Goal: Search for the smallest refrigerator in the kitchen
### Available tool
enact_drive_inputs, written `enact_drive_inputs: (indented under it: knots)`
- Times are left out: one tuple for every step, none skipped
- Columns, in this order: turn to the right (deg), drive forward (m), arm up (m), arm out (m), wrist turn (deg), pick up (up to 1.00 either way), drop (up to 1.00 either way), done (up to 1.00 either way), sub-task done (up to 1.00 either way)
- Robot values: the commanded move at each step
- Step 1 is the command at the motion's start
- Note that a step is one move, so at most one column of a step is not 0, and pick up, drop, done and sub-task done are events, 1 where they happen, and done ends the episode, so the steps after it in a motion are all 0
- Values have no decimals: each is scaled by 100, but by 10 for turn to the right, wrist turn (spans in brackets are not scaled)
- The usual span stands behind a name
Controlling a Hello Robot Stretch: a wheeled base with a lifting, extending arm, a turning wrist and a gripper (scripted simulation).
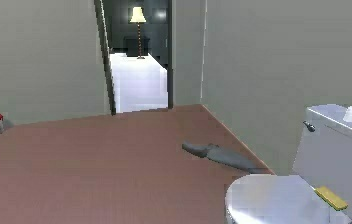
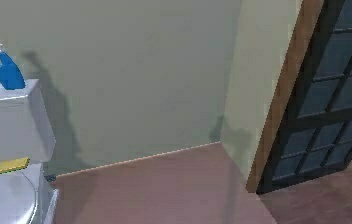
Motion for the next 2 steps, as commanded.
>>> enact_drive_inputs:
  knots:
    - [-90, 0, 0, 0, 0, 0, 0, 0, 0]
    - [0, 100, 0, 0, 0, 0, 0, 0, 0]
